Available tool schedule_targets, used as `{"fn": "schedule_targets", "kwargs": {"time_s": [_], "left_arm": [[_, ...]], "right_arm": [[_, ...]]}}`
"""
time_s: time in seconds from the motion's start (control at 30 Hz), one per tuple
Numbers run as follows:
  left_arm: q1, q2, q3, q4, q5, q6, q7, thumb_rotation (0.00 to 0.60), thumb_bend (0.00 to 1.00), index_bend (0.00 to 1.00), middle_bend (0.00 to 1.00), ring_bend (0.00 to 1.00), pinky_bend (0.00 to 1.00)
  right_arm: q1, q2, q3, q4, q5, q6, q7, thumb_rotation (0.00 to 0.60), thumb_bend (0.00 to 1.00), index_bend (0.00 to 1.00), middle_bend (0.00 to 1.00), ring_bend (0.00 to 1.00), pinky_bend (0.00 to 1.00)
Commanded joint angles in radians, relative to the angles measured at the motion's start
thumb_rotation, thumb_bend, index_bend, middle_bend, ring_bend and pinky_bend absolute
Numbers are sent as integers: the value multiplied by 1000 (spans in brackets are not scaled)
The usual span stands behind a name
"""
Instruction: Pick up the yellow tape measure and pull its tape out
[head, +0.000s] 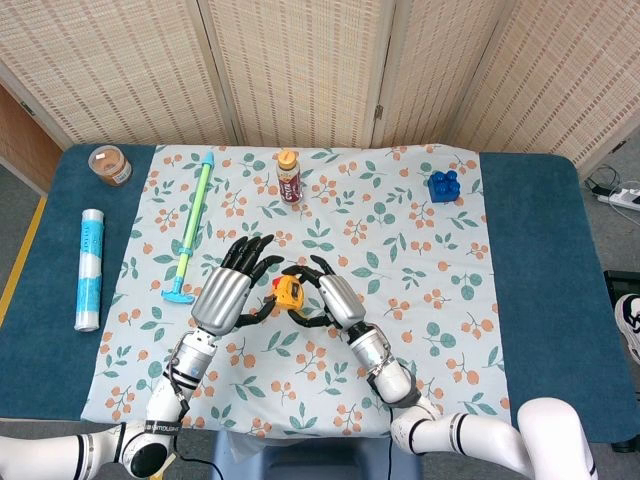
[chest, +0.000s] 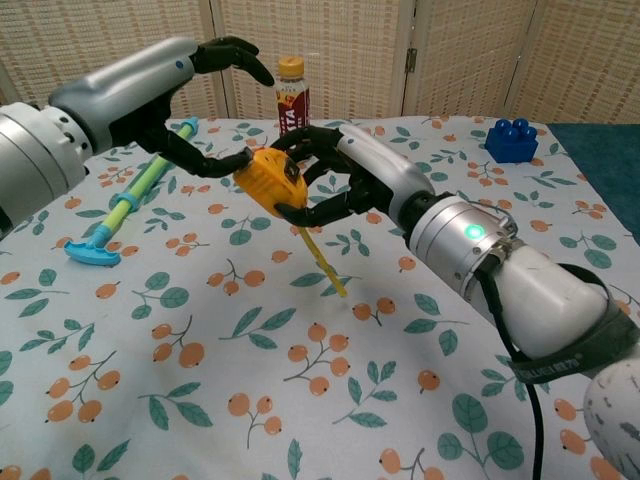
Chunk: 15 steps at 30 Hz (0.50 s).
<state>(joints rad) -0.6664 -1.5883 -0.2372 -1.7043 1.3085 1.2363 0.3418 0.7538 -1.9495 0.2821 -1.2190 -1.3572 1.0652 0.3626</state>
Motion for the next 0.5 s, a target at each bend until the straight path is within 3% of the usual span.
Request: {"fn": "schedule_targets", "kwargs": {"time_s": [0.03,0.23,0.5], "left_arm": [[3,3,0,4,3,6,3,600,609,328,81,48,0],[11,11,1,12,6,19,1,600,622,395,96,58,0],[22,36,14,12,12,20,8,600,623,408,101,59,0]], "right_arm": [[0,2,3,1,2,0,2,600,369,523,489,341,0],[1,6,7,-1,1,1,6,600,369,523,489,341,0],[-2,13,13,-3,3,7,9,600,369,523,489,339,0]]}}
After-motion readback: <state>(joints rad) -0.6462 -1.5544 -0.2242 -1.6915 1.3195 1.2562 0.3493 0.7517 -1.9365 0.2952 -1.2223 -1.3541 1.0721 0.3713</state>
